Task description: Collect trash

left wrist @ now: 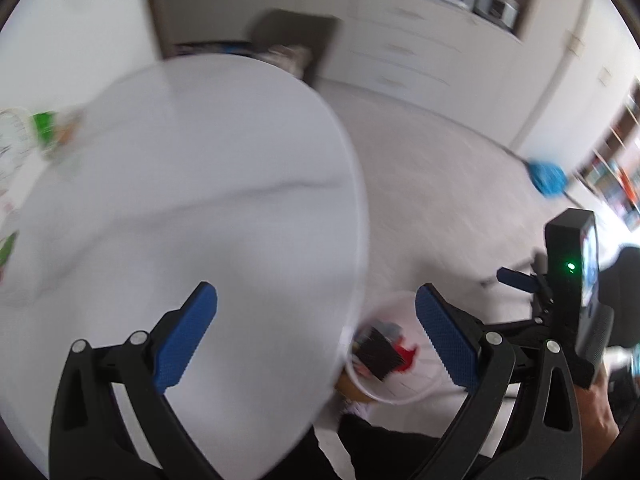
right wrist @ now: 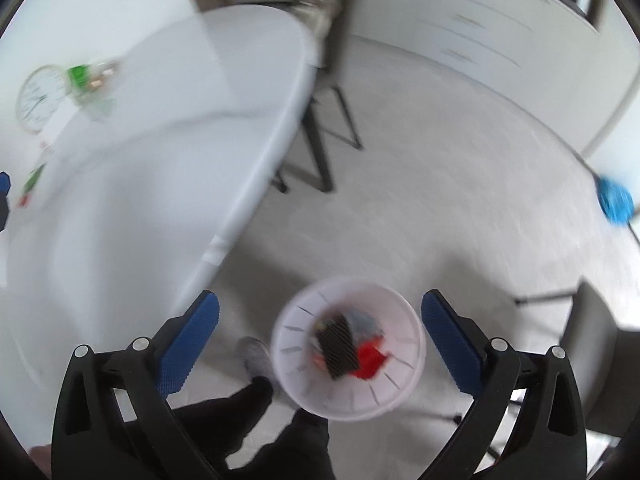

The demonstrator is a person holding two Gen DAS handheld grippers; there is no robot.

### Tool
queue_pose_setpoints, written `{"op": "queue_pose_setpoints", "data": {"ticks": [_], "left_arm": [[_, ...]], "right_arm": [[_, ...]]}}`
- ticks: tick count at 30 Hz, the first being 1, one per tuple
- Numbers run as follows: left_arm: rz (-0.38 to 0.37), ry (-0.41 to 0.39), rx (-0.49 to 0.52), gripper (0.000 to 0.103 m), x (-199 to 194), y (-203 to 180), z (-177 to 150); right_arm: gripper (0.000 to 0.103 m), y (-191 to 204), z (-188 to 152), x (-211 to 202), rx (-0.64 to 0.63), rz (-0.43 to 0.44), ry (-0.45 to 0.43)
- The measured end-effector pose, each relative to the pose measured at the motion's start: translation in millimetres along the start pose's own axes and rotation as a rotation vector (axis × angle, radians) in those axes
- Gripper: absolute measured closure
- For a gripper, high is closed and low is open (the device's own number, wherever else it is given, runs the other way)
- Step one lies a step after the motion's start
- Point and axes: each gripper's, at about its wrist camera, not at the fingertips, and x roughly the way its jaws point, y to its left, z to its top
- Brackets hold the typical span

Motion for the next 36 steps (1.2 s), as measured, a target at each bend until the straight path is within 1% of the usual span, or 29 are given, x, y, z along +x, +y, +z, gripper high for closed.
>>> {"op": "queue_pose_setpoints", "data": {"ticks": [1,4,5,6,7,9,10,12,13,15,17,19,22,24,28,36], "left_arm": [[0.025,-0.022,-0.028,0.008,-10.6,12.4,1.8],[0.108,-0.103,-0.110,0.008,-50.8,49.6,15.8],[0.133,-0.132,-0.129,0.008,-65.1,59.3,21.3],[0.178,-0.178,-0.156,0.008,-86.1,72.5,29.7],[0.207,-0.207,-0.172,0.008,-99.4,80.3,34.8],[0.277,-0.279,-0.211,0.008,-134.4,97.4,47.5],[0.318,-0.325,-0.243,0.008,-157.4,108.2,54.3],[0.380,-0.395,-0.300,0.008,-191.7,123.8,62.2],[0.428,-0.431,-0.330,0.008,-211.9,132.0,65.7],[0.505,-0.475,-0.363,0.008,-236.2,141.0,70.2],[0.583,-0.495,-0.390,0.008,-254.0,149.5,72.7],[0.612,-0.488,-0.426,0.008,-261.9,158.8,68.8],[0.602,-0.468,-0.458,0.008,-258.1,165.5,57.6],[0.598,-0.436,-0.462,0.008,-248.4,169.2,51.8],[0.579,-0.391,-0.468,0.008,-233.2,174.9,46.0],[0.571,-0.380,-0.463,0.008,-223.8,173.2,47.5]], "right_arm": [[0.003,21.4,14.1,-8.7,-0.044,0.036,-0.025],[0.003,68.6,45.2,-35.8,-0.151,0.099,-0.098],[0.003,89.1,60.0,-51.2,-0.200,0.116,-0.140],[0.003,104.9,72.4,-66.0,-0.237,0.133,-0.178],[0.003,118.4,83.5,-81.0,-0.268,0.150,-0.220],[0.002,147.2,111.0,-123.9,-0.331,0.189,-0.326],[0.002,155.7,120.0,-140.2,-0.353,0.204,-0.361],[0.002,174.1,142.0,-180.4,-0.405,0.237,-0.444],[0.002,184.2,151.4,-204.4,-0.436,0.257,-0.498],[0.002,194.4,157.4,-235.5,-0.463,0.273,-0.577],[0.002,205.2,161.9,-262.5,-0.486,0.274,-0.644],[0.002,210.3,163.6,-274.7,-0.492,0.264,-0.667],[0.002,223.7,161.9,-271.9,-0.497,0.268,-0.647],[0.002,228.4,156.9,-261.0,-0.498,0.283,-0.612],[0.002,231.6,152.9,-243.2,-0.500,0.279,-0.554],[0.002,235.7,154.1,-243.6,-0.484,0.279,-0.546]]}}
